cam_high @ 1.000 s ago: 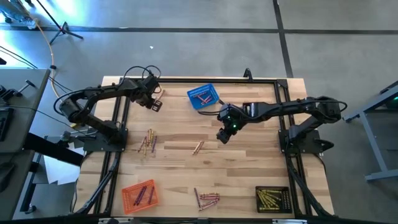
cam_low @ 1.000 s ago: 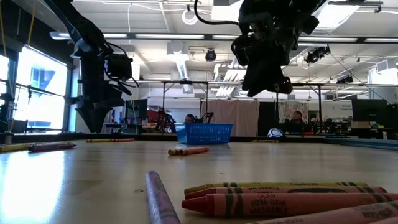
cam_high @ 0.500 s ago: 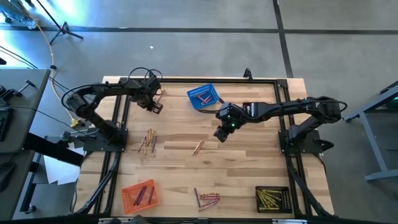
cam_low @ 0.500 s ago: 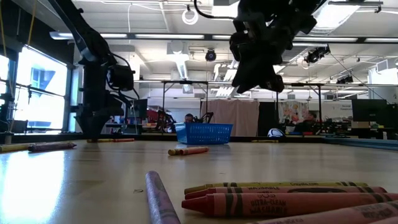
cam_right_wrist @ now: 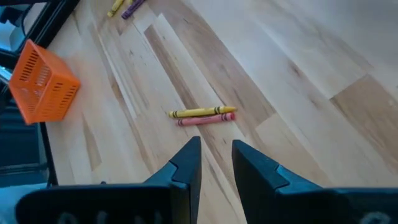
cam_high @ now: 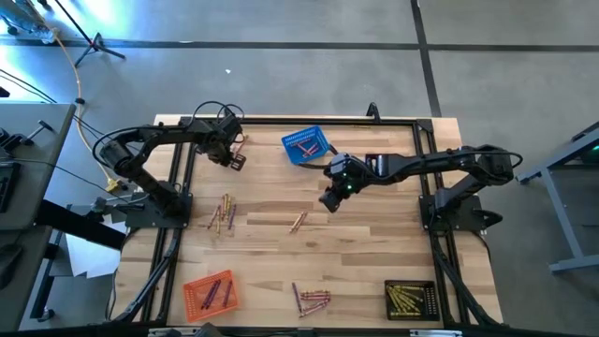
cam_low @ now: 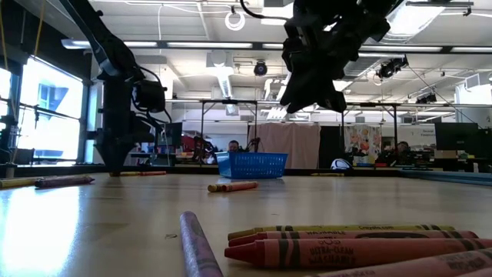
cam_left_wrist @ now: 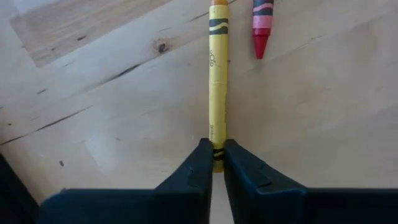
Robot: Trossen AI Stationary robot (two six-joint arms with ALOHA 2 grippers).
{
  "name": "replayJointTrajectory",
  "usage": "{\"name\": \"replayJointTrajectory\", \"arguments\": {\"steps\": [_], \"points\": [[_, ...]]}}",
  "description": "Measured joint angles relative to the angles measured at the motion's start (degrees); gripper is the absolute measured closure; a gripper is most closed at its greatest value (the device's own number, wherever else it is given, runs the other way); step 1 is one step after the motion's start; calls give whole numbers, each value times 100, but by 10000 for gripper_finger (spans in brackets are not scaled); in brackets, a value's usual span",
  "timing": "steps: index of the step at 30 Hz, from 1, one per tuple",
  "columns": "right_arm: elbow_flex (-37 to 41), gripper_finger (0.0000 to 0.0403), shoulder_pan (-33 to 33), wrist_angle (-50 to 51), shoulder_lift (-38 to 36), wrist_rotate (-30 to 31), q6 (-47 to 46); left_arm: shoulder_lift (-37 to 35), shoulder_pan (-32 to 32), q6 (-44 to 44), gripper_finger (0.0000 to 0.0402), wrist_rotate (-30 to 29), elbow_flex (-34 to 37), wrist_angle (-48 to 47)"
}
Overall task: Sort crayons
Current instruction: Put the yellow crayon into the black bin
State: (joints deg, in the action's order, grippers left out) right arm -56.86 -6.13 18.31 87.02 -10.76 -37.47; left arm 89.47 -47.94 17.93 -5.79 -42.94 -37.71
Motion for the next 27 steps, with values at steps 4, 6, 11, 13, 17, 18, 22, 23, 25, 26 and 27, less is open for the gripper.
{"name": "replayJointTrajectory", "arguments": {"steps": [4,6,11,13,17,18,22,23,25,26,27], "points": [[0,329,7,0,0,131,0,-2,-4,58,397,44,0,-4],[0,329,7,0,0,133,-28,-2,-4,108,395,48,0,-4],[0,329,7,-1,0,279,-257,-91,-4,149,396,59,19,-21],[0,329,7,-2,0,392,-286,-188,-8,148,396,35,24,-42],[0,329,11,-2,0,476,-322,-434,-9,146,396,38,24,-143],[0,329,15,-4,0,485,-343,-513,-9,148,396,40,24,-177],[0,329,22,-6,0,771,-698,-931,-5,153,396,371,24,-320],[0,329,22,-7,0,871,-789,-1059,10,155,396,576,22,-321],[0,329,24,-21,0,1073,-997,-1356,87,162,396,1037,22,-322],[0,329,23,-22,0,1192,-1145,-1501,155,181,396,1262,20,-289],[0,329,22,-25,0,1317,-1325,-1657,233,198,396,1463,20,-261]]}}
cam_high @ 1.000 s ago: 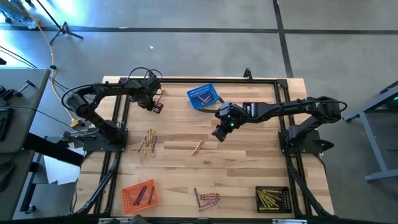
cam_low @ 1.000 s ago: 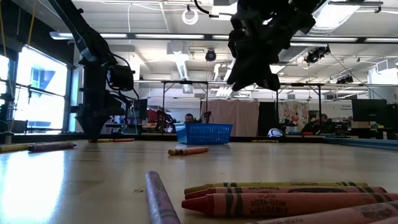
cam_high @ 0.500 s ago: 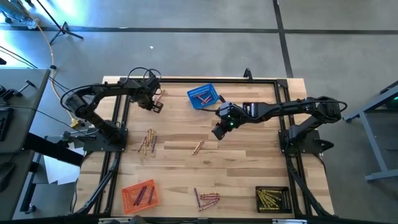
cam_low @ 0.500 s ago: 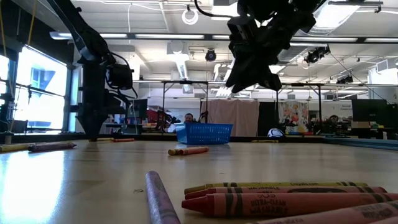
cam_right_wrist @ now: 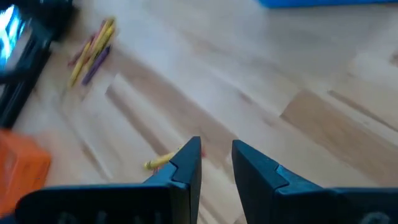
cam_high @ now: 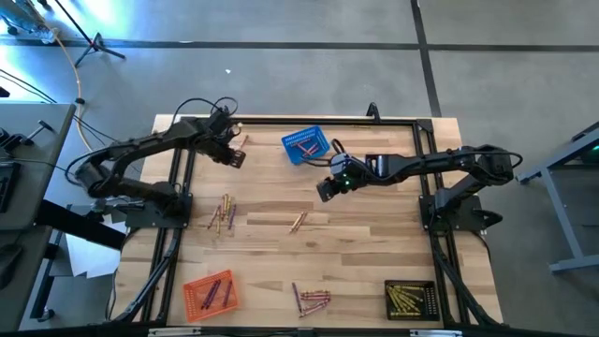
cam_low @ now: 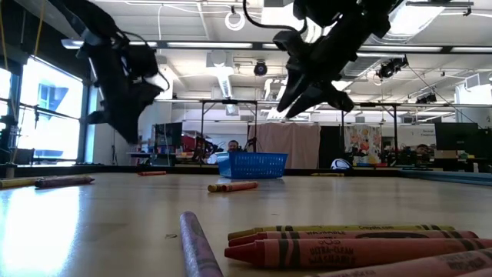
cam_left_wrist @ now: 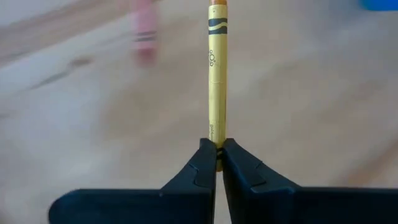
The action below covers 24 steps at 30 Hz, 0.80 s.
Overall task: Sort crayons
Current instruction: Put the yellow crayon into the black bin
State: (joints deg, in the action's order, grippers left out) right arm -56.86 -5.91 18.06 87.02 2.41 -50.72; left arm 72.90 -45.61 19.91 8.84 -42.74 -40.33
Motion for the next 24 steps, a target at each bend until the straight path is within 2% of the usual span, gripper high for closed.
{"name": "replayJointTrajectory", "arguments": {"steps": [4,7,15,24], "points": [[0,329,0,-156,0,542,-728,-595,415,-143,396,653,-4,123],[0,329,0,-518,0,803,-938,-992,749,-68,396,803,-4,257],[0,323,4,-2071,0,991,-427,-1498,1398,534,396,802,-4,1206],[0,268,4,-3265,0,989,22,-1510,1947,948,396,762,-5,1858]]}}
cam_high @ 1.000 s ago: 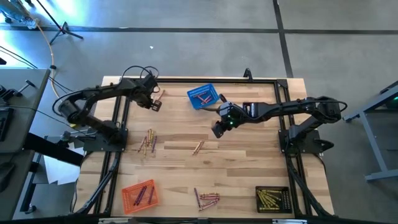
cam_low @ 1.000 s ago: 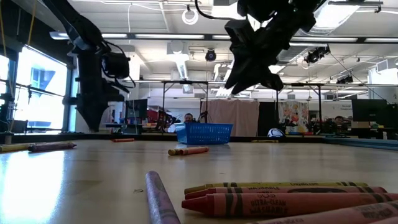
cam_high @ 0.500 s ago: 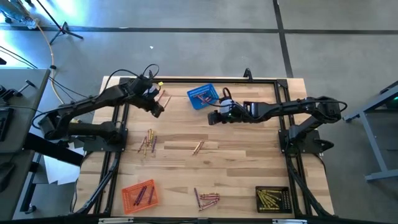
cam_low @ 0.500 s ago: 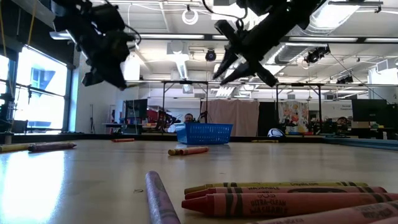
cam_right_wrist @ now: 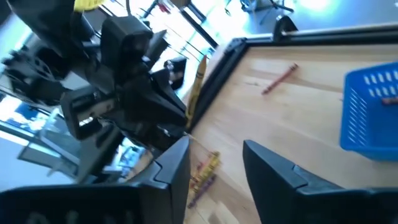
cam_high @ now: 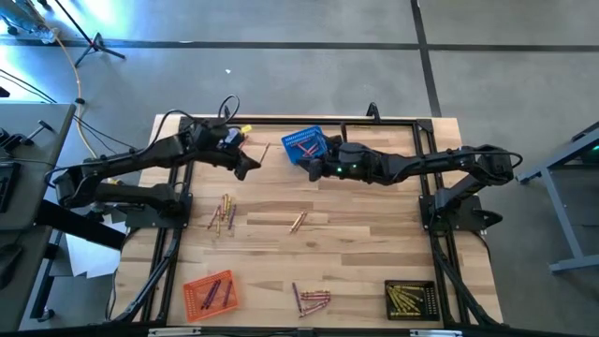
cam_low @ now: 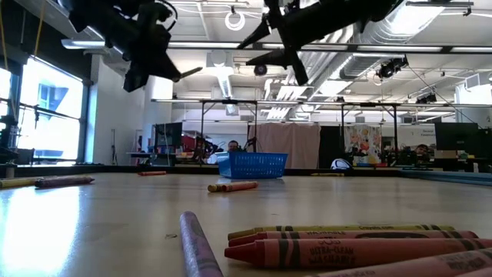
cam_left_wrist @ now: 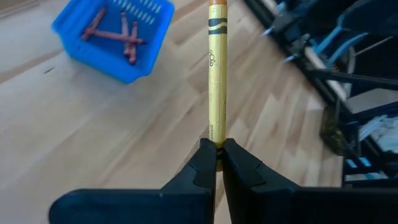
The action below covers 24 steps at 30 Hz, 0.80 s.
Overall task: Sort crayons
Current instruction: Put the yellow crayon into the black bin
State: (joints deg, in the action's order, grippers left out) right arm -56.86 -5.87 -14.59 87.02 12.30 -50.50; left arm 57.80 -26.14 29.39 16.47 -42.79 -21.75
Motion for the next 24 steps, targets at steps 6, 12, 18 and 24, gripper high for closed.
{"name": "replayJointTrajectory", "arguments": {"steps": [6,12,18,24], "points": [[0,237,68,-372,0,13,-207,18,360,454,396,-268,-2,774],[-11,229,351,-413,0,446,-413,22,654,881,396,-720,-4,1301],[-273,229,404,-413,70,524,-468,41,984,1104,396,-962,-4,1909],[-1015,229,404,-265,555,518,-15,265,1316,1213,396,-1014,-11,2639]]}}
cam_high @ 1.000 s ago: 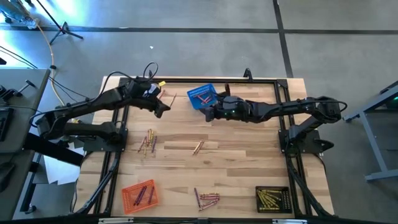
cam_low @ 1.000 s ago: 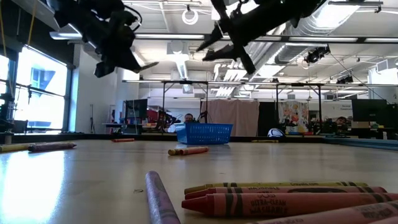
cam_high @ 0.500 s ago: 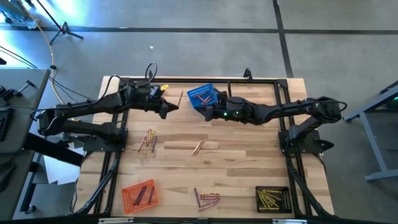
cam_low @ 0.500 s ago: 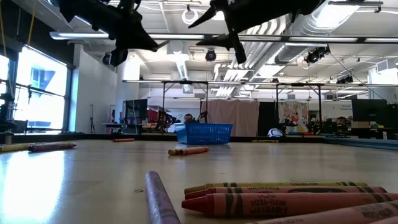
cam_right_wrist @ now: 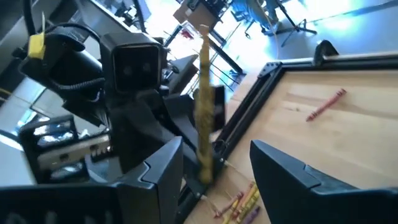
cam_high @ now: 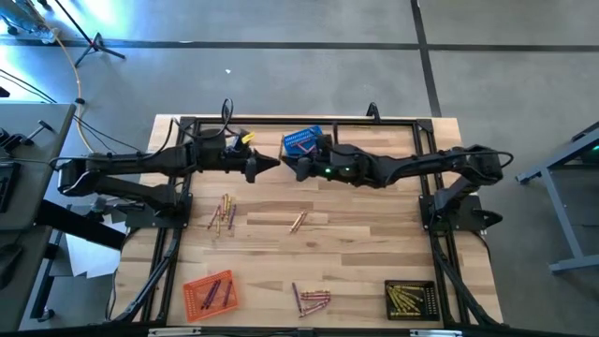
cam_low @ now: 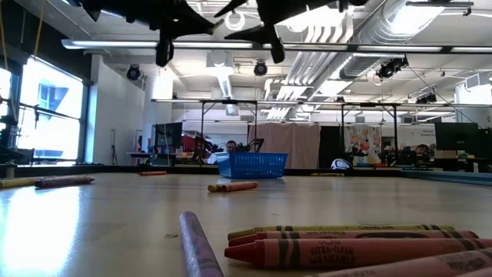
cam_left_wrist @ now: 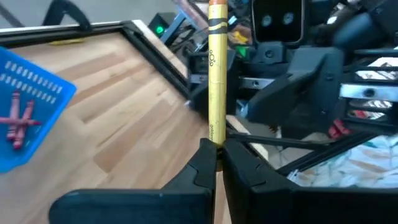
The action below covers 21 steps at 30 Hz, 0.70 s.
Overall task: Sort crayons
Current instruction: Put the yellow crayon into the black bin
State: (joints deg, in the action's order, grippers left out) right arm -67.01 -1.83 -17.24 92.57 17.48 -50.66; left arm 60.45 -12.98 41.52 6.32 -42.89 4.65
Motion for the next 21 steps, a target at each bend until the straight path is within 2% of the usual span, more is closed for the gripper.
{"name": "replayJointTrajectory", "arguments": {"steps": [4,10,21], "points": [[-528,229,0,536,173,-14,284,51,115,2,396,-313,0,-82],[-1004,229,-4,1167,167,10,585,24,157,26,396,-374,0,-26],[-1029,231,-4,1231,164,135,560,30,400,-7,396,-476,0,160]]}}
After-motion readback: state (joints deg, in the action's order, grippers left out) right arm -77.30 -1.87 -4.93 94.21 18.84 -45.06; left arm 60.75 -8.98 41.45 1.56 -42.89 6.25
